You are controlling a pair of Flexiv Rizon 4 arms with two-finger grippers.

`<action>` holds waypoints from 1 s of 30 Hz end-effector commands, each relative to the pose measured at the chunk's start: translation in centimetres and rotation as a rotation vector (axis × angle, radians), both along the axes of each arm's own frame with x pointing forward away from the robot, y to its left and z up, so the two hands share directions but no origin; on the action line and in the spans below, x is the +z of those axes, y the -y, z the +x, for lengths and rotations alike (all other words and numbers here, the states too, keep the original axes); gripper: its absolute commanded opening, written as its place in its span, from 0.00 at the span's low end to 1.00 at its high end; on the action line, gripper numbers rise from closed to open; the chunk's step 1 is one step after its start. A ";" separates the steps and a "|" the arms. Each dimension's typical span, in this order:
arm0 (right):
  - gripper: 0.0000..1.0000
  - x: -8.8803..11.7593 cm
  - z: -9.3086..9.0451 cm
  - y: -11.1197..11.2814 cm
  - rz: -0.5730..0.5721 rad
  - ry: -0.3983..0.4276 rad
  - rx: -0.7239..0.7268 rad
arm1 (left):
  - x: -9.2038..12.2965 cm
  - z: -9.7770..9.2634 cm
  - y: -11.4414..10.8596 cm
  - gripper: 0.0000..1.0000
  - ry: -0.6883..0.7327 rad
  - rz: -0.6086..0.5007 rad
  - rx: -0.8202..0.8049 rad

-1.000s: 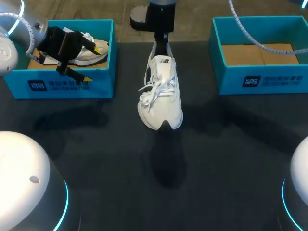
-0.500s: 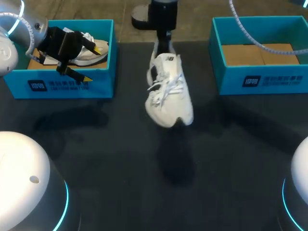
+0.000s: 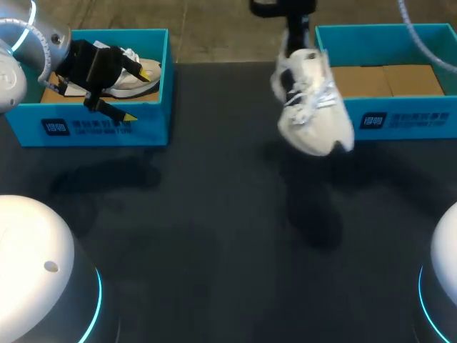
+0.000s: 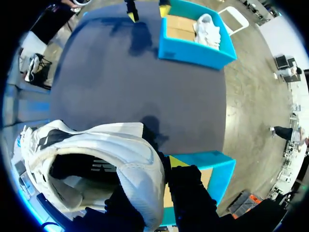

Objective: Take the shoe out of the shoebox, open the shoe tongue, remove and reinsert the insole, then place the shoe into the shoebox

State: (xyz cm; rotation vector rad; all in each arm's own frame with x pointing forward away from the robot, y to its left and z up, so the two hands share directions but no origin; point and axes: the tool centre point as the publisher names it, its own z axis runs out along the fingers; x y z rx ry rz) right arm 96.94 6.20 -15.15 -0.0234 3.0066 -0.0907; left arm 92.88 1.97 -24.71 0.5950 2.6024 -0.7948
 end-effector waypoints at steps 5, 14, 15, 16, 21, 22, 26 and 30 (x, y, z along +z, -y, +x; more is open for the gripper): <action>0.00 -1.3 2.4 9.5 -0.042 0.044 -0.011 | 0.0 -0.1 0.0 1.00 0.000 0.004 0.001; 0.00 -1.7 5.8 16.2 -0.103 0.063 -0.047 | 0.0 -0.1 0.0 1.00 0.000 0.004 0.001; 0.00 -1.7 6.2 16.6 -0.104 0.063 -0.049 | 0.0 -0.1 0.0 1.00 0.000 0.004 0.001; 0.00 -1.8 6.4 17.1 -0.096 0.050 -0.054 | 0.0 -0.1 0.0 1.00 0.000 0.004 0.001; 0.00 -2.1 6.9 17.8 -0.086 0.034 -0.070 | 0.0 -0.1 0.0 1.00 0.000 0.004 0.001; 0.00 -2.1 6.9 17.8 -0.086 0.034 -0.070 | 0.0 -0.1 0.0 1.00 0.000 0.004 0.001; 0.00 -2.1 6.9 17.8 -0.086 0.034 -0.070 | 0.0 -0.1 0.0 1.00 0.000 0.004 0.001; 0.00 -2.1 6.9 17.8 -0.086 0.034 -0.070 | 0.0 -0.1 0.0 1.00 0.000 0.004 0.001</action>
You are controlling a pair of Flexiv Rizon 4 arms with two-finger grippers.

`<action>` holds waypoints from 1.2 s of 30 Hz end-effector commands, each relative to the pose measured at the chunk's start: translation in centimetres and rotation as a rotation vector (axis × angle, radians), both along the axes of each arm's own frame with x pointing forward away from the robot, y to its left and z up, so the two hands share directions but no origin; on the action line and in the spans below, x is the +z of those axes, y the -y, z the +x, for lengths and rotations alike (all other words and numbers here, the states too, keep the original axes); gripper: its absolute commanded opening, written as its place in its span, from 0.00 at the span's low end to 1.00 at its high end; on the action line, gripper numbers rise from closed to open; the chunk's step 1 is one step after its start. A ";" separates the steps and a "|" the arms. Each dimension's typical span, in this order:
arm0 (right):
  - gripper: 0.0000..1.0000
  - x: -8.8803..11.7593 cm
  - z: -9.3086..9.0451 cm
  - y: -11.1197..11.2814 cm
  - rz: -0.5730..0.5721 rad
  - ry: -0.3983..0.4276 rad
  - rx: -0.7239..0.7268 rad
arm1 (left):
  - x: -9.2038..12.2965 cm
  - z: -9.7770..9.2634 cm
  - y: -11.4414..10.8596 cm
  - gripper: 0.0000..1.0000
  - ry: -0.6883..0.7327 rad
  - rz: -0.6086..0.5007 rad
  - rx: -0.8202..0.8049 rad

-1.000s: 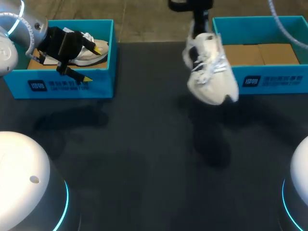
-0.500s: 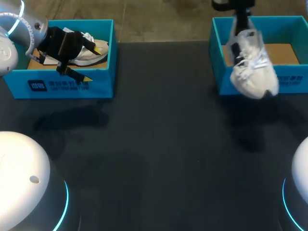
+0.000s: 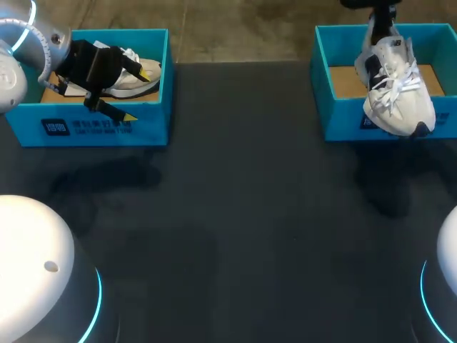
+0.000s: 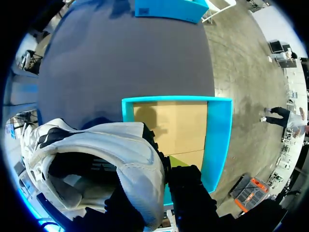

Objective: Take the shoe out of the shoebox, open the shoe tongue, remove and reinsert the insole, then place the shoe into the shoebox

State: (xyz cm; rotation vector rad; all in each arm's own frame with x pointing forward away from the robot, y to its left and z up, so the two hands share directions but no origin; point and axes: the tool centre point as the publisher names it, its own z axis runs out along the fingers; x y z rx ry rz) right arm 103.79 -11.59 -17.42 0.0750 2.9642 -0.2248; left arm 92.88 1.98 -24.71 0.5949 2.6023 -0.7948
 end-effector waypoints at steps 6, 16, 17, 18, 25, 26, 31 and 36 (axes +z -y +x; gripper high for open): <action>0.00 0.2 0.1 0.0 0.000 -0.003 0.000 | 0.0 -0.1 0.0 1.00 0.000 0.004 0.001; 0.00 -0.3 3.6 6.8 -0.025 -0.011 0.039 | 0.0 -0.1 0.0 1.00 0.000 0.004 0.001; 0.00 -0.3 4.1 7.7 -0.030 -0.013 0.022 | 0.0 -0.1 0.0 1.00 0.000 0.004 0.001; 0.00 -0.4 4.6 8.7 -0.036 -0.009 0.014 | 0.0 -0.1 0.0 1.00 0.000 0.004 0.001; 0.00 -0.7 6.8 15.5 -0.067 -0.008 -0.053 | 0.0 -0.1 0.0 1.00 0.000 0.004 0.001; 0.00 -0.9 7.0 16.4 -0.067 -0.012 -0.066 | 0.0 -0.1 0.0 1.00 0.000 0.004 0.001; 0.00 -1.7 7.2 20.0 -0.075 -0.029 -0.128 | 0.0 -0.1 0.0 1.00 0.000 0.004 0.001; 0.00 -1.6 7.1 21.4 -0.071 -0.023 -0.211 | 0.0 -0.1 0.0 1.00 0.000 0.004 0.001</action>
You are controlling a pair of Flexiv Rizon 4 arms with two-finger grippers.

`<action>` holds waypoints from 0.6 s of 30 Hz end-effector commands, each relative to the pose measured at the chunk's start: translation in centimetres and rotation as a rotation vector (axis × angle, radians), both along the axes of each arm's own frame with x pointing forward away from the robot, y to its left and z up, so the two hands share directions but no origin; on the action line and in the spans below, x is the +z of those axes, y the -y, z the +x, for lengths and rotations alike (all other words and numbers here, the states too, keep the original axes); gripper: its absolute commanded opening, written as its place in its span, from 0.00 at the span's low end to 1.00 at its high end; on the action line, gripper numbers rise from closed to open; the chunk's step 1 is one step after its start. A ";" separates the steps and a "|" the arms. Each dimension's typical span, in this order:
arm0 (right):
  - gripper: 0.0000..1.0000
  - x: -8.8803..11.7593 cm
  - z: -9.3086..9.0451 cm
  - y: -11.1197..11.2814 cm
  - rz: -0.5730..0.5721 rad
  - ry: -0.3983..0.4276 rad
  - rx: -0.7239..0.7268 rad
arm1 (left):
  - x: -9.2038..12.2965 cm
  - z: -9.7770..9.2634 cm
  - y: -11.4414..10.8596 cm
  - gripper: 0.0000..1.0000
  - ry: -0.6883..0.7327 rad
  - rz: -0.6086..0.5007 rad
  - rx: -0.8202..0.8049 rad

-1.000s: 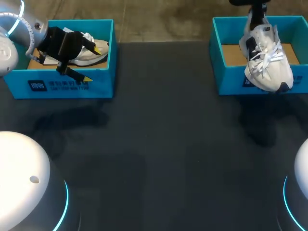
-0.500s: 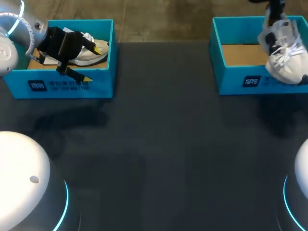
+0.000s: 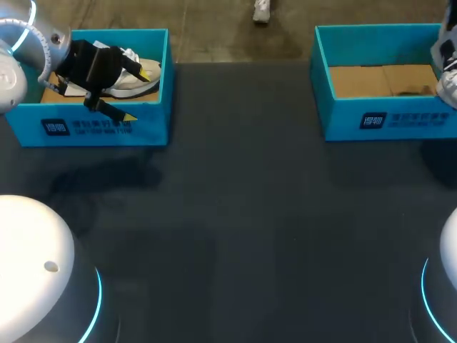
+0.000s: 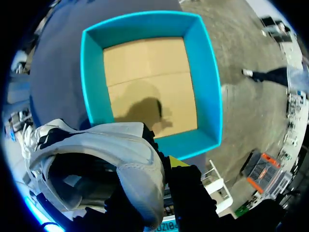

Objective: Take the shoe out of the shoebox, open the shoe tongue, remove and reinsert the insole, then place the shoe into the shoebox

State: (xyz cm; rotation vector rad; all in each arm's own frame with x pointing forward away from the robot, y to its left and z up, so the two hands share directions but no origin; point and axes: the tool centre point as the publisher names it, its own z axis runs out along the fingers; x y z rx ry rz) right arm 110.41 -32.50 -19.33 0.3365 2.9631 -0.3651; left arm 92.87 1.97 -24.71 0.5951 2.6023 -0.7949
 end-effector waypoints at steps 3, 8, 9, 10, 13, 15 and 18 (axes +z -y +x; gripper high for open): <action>0.00 0.4 0.3 0.8 0.020 0.025 -0.087 | 0.0 0.0 0.0 1.00 0.000 0.004 0.001; 0.00 0.3 0.3 1.7 0.046 0.073 -0.285 | 0.0 0.0 0.0 1.00 0.000 0.004 0.001; 0.00 0.2 0.3 1.8 0.057 0.080 -0.308 | 0.0 0.0 0.0 1.00 0.000 0.004 0.001; 0.00 0.2 0.2 1.9 0.057 0.098 -0.348 | 0.0 0.0 0.0 1.00 0.000 0.004 0.001; 0.00 0.6 -0.3 2.3 0.075 0.125 -0.468 | 0.0 0.0 0.0 1.00 0.000 0.004 0.001; 0.00 0.7 -0.5 2.7 0.076 0.129 -0.555 | 0.0 0.0 0.0 1.00 0.000 0.004 0.001; 0.00 1.1 -0.8 3.1 0.074 0.143 -0.715 | 0.0 0.0 0.0 1.00 0.000 0.004 0.001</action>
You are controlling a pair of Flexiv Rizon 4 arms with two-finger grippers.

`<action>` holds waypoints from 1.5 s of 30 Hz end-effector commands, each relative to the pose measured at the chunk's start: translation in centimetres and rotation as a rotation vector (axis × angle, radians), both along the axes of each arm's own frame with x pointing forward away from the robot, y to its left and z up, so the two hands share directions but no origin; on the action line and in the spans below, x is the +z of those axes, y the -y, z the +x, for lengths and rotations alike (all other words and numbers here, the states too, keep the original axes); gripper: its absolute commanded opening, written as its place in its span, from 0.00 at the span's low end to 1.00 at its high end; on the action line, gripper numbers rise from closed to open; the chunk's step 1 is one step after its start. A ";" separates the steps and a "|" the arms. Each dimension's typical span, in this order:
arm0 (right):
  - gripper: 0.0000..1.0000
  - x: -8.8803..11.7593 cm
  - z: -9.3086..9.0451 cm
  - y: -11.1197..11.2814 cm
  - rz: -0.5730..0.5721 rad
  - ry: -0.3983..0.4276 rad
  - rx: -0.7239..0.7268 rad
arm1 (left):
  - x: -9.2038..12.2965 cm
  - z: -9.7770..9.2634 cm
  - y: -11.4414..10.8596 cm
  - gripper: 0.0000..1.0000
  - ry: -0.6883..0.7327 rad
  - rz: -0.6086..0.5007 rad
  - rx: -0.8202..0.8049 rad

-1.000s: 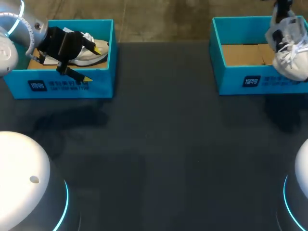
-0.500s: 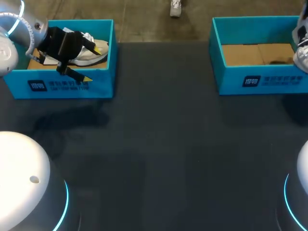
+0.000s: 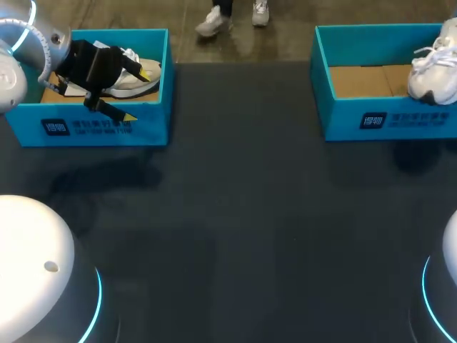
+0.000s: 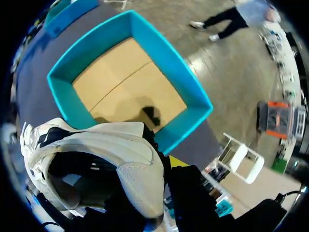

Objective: Take the shoe out of the shoebox, open the shoe tongue, remove and reinsert the insole, then place the shoe into the shoebox

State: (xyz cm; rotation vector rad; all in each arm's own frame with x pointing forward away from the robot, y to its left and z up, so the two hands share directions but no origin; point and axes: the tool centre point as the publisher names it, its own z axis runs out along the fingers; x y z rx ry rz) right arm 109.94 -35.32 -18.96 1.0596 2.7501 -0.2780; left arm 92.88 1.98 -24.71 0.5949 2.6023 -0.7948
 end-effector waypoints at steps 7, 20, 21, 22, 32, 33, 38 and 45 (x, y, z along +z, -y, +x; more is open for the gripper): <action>0.00 1.4 -1.0 0.6 0.021 0.036 -0.498 | 0.0 -0.1 0.0 1.00 0.000 0.004 0.001; 0.00 0.4 -3.0 -0.2 -0.016 0.177 -0.694 | 0.0 -0.1 0.0 1.00 0.000 0.004 0.001; 0.00 0.4 -3.0 -0.2 -0.016 0.177 -0.694 | 0.0 -0.1 0.0 1.00 0.000 0.004 0.001; 0.00 0.4 -3.0 -0.2 -0.016 0.177 -0.694 | 0.0 -0.1 0.0 1.00 0.000 0.004 0.001; 0.00 0.4 -3.0 -0.2 -0.016 0.177 -0.694 | 0.0 -0.1 0.0 1.00 0.000 0.004 0.001; 0.00 0.4 -3.0 -0.2 -0.016 0.177 -0.694 | 0.0 -0.1 0.0 1.00 0.000 0.004 0.001; 0.00 0.2 -3.1 -0.3 -0.009 0.172 -0.711 | 0.0 -0.1 0.0 1.00 0.000 0.004 0.001; 0.00 -1.4 -4.6 -1.3 0.004 0.147 -0.831 | 0.0 -0.1 0.0 1.00 0.000 0.004 0.001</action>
